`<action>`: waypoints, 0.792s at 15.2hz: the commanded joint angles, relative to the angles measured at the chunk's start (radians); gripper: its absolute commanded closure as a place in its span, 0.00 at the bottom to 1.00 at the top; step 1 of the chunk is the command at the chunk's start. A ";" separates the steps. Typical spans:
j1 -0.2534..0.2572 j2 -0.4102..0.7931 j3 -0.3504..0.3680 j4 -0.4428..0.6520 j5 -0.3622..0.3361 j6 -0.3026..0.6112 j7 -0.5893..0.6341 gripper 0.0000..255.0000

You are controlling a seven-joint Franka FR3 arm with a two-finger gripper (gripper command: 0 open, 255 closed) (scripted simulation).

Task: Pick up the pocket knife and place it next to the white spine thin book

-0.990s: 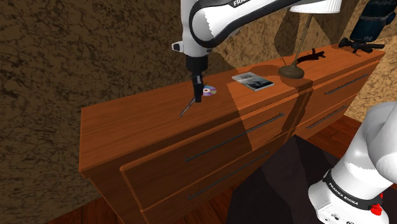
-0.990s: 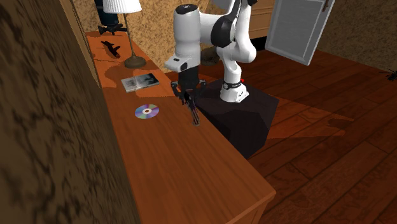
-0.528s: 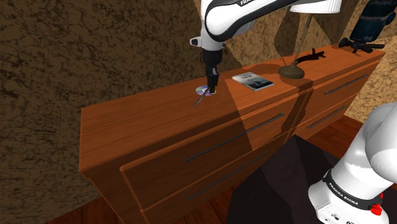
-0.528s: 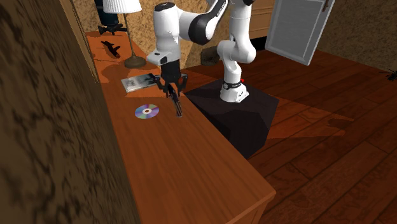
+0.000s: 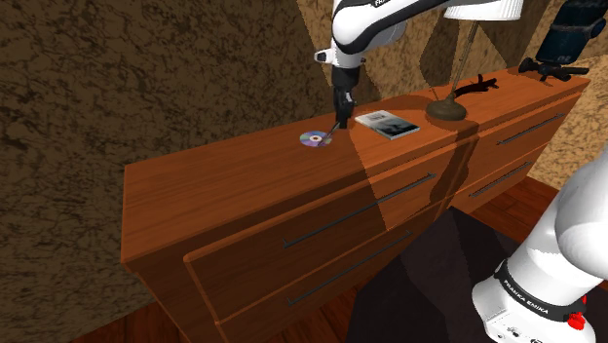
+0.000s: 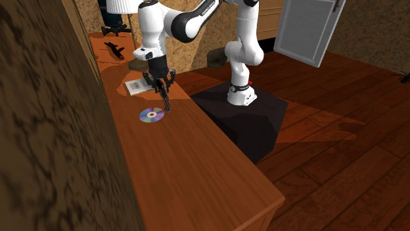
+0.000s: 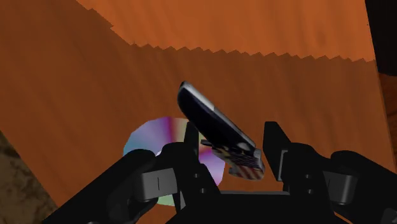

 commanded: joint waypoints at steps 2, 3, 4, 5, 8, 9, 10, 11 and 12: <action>-0.037 0.030 -0.034 0.041 0.004 -0.012 -0.075 1.00; -0.049 0.041 -0.045 0.056 0.006 -0.015 -0.098 1.00; -0.061 0.054 -0.055 0.072 0.008 -0.018 -0.121 1.00; -0.073 0.068 -0.065 0.089 0.011 -0.022 -0.144 1.00; -0.111 0.114 -0.094 0.148 0.021 -0.036 -0.213 1.00; -0.124 0.131 -0.102 0.171 0.026 -0.041 -0.236 1.00; -0.137 0.149 -0.111 0.194 0.030 -0.047 -0.259 1.00; -0.150 0.168 -0.119 0.219 0.035 -0.054 -0.281 1.00; -0.164 0.187 -0.126 0.246 0.041 -0.061 -0.303 1.00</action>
